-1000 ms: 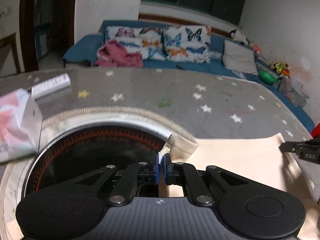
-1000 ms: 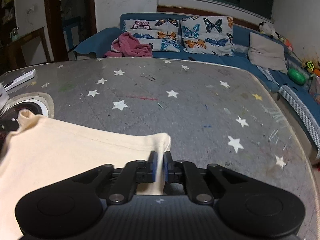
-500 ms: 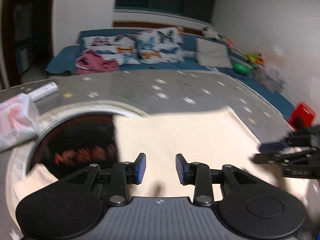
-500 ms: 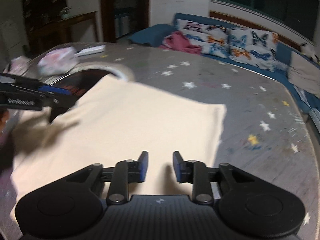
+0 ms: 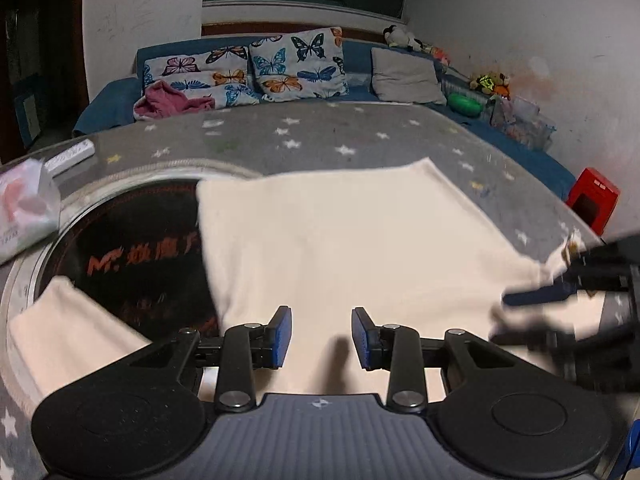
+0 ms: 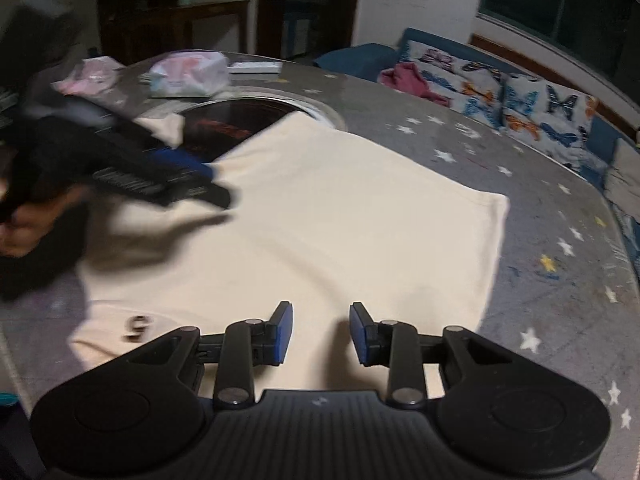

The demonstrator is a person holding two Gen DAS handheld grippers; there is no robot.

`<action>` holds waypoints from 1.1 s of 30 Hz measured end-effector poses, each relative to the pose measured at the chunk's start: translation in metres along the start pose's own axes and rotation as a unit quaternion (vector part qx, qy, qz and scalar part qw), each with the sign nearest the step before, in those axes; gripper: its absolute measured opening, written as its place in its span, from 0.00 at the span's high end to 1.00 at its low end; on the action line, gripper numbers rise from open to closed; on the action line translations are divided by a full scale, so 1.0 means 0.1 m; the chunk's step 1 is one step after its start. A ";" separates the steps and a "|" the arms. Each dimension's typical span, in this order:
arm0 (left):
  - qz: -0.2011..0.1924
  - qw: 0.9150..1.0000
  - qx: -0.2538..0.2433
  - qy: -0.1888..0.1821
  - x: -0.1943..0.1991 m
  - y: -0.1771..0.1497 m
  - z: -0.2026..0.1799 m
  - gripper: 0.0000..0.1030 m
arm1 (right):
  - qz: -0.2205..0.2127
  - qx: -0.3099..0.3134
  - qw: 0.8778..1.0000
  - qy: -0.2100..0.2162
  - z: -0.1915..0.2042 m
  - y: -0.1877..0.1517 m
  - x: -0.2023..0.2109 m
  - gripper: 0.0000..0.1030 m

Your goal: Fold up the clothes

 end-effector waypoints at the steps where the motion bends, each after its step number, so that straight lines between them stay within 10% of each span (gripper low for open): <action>1: 0.001 1.000 0.000 0.000 -0.02 0.02 0.00 0.65 | 0.000 0.002 1.000 0.013 0.06 0.00 0.03 0.70; 14: 0.016 1.000 0.001 0.002 -0.25 0.07 -0.01 0.65 | -0.013 0.127 0.989 0.068 0.74 -0.20 0.33 0.70; 17: 0.016 1.000 0.000 0.002 -0.25 0.07 -0.01 0.65 | -0.009 0.126 0.990 0.066 0.76 -0.21 0.26 0.95; 20: 0.014 1.000 0.000 0.004 -0.26 0.07 -0.01 0.65 | -0.007 0.128 0.989 0.080 0.80 -0.24 0.28 0.97; 33: 0.001 1.000 -0.009 0.000 -0.10 0.05 -0.10 0.59 | -0.028 0.094 0.991 0.091 0.69 -0.26 0.58 0.83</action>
Point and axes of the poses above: each gripper's, at about its wrist camera, not at the fingertips, and x roughly against the way its jaws point, z to its left, y to its top, the point moved 10 cm from there along -x, roughly the way its jaws point, and after that the axes turned 2 degrees about -y, right-handed, at the moved point
